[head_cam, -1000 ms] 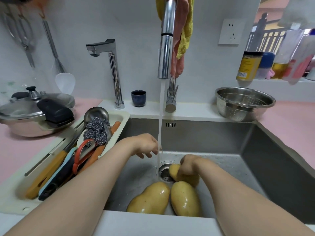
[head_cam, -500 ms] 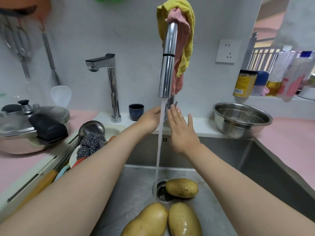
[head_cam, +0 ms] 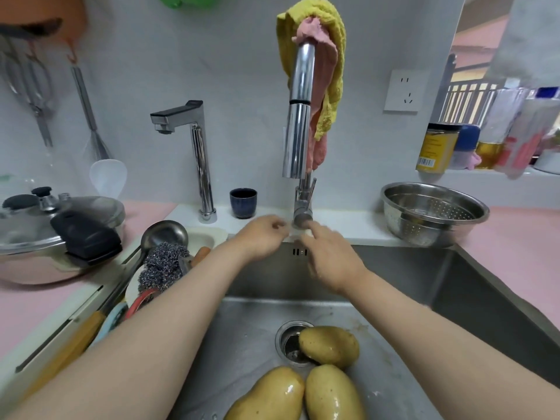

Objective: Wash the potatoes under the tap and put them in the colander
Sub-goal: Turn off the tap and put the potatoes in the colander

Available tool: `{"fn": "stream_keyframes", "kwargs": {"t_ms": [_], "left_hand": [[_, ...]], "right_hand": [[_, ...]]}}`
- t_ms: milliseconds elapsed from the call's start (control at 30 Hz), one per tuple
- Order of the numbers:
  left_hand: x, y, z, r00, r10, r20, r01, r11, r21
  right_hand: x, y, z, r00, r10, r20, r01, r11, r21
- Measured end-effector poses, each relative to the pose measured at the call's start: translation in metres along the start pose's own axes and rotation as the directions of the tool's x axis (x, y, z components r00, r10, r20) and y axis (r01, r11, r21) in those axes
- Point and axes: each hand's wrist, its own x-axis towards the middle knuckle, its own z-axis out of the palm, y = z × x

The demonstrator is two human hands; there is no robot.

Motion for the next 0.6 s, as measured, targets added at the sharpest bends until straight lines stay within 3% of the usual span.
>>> {"fn": "stream_keyframes", "kwargs": {"t_ms": [33, 100, 133, 233, 433, 500, 600], "left_hand": [[-0.005, -0.006, 0.008, 0.999, 0.003, 0.034, -0.004, 1.000, 0.030], [-0.017, -0.015, 0.025, 0.995, 0.007, 0.102, -0.016, 0.996, 0.087], [-0.022, -0.018, 0.034, 0.991, 0.008, 0.135, -0.024, 0.993, 0.119], [-0.028, -0.026, 0.061, 0.967, -0.016, 0.254, -0.038, 0.978, 0.205], [-0.027, -0.049, 0.104, 0.880, -0.138, 0.454, -0.028, 0.940, 0.340], [-0.026, -0.056, 0.112, 0.871, -0.154, 0.466, -0.010, 0.944, 0.331], [-0.024, -0.061, 0.119, 0.870, -0.157, 0.468, 0.031, 0.963, 0.267]], "right_hand": [[-0.009, -0.002, 0.007, 0.992, 0.043, 0.117, -0.051, 0.997, 0.066], [-0.027, -0.006, 0.022, 0.901, 0.087, 0.425, -0.161, 0.977, 0.139], [-0.035, -0.007, 0.025, 0.863, 0.094, 0.496, -0.201, 0.965, 0.167], [-0.046, -0.005, 0.031, 0.834, 0.127, 0.537, -0.271, 0.942, 0.199], [-0.054, 0.014, 0.070, 0.633, 0.224, 0.741, -0.372, 0.927, 0.037], [-0.056, 0.019, 0.084, 0.609, 0.231, 0.758, -0.349, 0.937, -0.005], [-0.057, 0.020, 0.099, 0.635, 0.260, 0.727, -0.328, 0.943, -0.050]]}}
